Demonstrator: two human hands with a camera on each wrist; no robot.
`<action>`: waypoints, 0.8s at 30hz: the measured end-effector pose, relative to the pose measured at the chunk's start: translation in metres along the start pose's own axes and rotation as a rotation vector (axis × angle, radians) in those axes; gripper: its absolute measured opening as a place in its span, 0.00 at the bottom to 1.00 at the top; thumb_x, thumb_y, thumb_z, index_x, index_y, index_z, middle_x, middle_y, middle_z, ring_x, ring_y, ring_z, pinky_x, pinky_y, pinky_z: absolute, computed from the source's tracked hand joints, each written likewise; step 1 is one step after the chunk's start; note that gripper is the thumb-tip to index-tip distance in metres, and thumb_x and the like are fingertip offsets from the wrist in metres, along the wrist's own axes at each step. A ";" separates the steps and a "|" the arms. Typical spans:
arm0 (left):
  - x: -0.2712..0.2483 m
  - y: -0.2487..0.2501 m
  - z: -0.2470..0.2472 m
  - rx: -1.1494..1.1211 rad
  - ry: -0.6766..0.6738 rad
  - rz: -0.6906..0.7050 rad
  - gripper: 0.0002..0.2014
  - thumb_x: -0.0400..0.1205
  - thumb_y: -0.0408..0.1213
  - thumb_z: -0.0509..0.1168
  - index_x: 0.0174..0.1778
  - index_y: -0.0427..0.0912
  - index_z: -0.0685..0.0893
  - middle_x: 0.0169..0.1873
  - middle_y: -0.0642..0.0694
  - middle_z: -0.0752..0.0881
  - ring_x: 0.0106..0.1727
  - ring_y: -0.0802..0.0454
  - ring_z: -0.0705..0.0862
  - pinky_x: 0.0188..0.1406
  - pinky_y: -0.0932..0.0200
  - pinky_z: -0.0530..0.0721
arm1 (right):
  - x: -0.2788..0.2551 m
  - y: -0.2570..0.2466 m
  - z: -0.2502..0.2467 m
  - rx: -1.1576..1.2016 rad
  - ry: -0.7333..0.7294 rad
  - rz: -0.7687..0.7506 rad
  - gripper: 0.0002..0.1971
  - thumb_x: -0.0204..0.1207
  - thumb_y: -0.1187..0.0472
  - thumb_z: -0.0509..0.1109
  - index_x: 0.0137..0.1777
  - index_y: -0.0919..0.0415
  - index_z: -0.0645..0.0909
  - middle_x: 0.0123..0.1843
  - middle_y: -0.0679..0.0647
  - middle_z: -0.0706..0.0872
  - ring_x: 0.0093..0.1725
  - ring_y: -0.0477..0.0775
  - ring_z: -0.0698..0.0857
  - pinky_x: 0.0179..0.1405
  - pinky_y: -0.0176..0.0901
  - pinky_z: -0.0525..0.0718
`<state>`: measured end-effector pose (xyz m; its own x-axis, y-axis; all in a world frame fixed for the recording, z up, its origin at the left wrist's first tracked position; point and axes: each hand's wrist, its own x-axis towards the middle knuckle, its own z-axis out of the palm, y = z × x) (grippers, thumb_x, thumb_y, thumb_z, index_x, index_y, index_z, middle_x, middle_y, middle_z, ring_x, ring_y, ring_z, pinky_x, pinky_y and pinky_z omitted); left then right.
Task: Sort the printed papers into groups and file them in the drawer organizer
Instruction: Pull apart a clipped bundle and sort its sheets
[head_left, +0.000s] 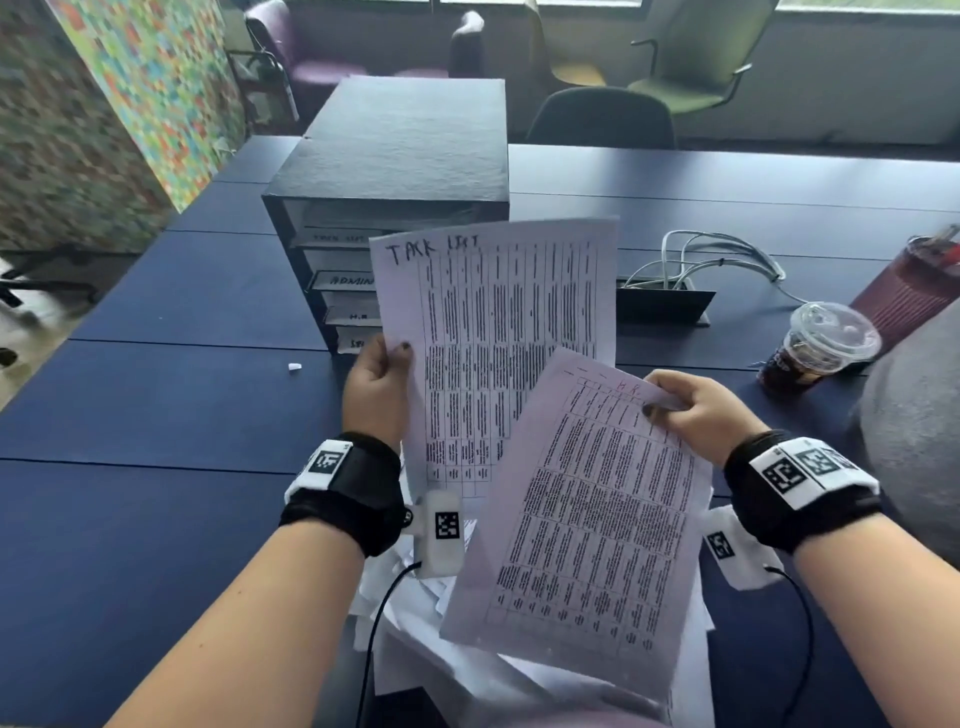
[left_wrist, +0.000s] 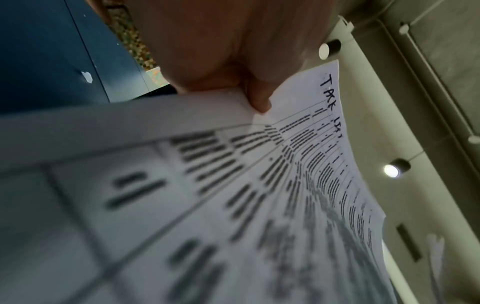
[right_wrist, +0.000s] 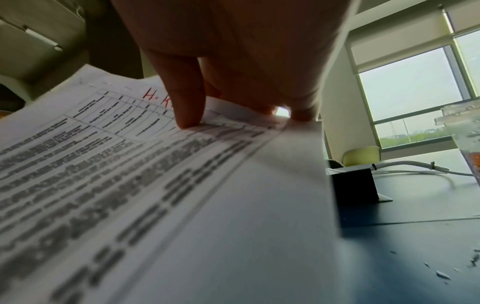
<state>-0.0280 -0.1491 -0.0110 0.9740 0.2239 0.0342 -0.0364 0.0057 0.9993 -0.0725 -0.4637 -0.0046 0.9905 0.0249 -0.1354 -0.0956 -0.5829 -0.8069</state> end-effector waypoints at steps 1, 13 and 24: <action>0.001 0.005 0.002 -0.054 0.011 0.003 0.08 0.85 0.34 0.59 0.45 0.49 0.82 0.40 0.54 0.85 0.41 0.59 0.81 0.46 0.62 0.79 | -0.001 -0.005 0.000 0.014 0.004 -0.011 0.06 0.70 0.71 0.68 0.37 0.60 0.79 0.33 0.55 0.79 0.34 0.52 0.74 0.37 0.44 0.73; -0.026 -0.058 0.011 0.742 -0.363 -0.319 0.07 0.85 0.34 0.54 0.53 0.40 0.76 0.49 0.42 0.82 0.46 0.45 0.78 0.41 0.59 0.72 | 0.018 0.012 0.012 -0.273 -0.014 0.093 0.12 0.71 0.62 0.67 0.36 0.39 0.79 0.32 0.49 0.84 0.32 0.51 0.80 0.38 0.45 0.82; -0.021 -0.078 0.005 0.800 -0.473 -0.389 0.09 0.82 0.44 0.62 0.41 0.46 0.85 0.42 0.46 0.86 0.45 0.45 0.83 0.44 0.59 0.77 | 0.021 0.027 0.054 -0.573 -0.164 0.305 0.18 0.78 0.54 0.66 0.68 0.50 0.76 0.57 0.54 0.86 0.55 0.58 0.84 0.59 0.45 0.80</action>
<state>-0.0444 -0.1594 -0.0892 0.8814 -0.0649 -0.4679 0.2946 -0.6987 0.6519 -0.0600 -0.4350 -0.0603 0.8952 -0.1126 -0.4313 -0.2563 -0.9216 -0.2915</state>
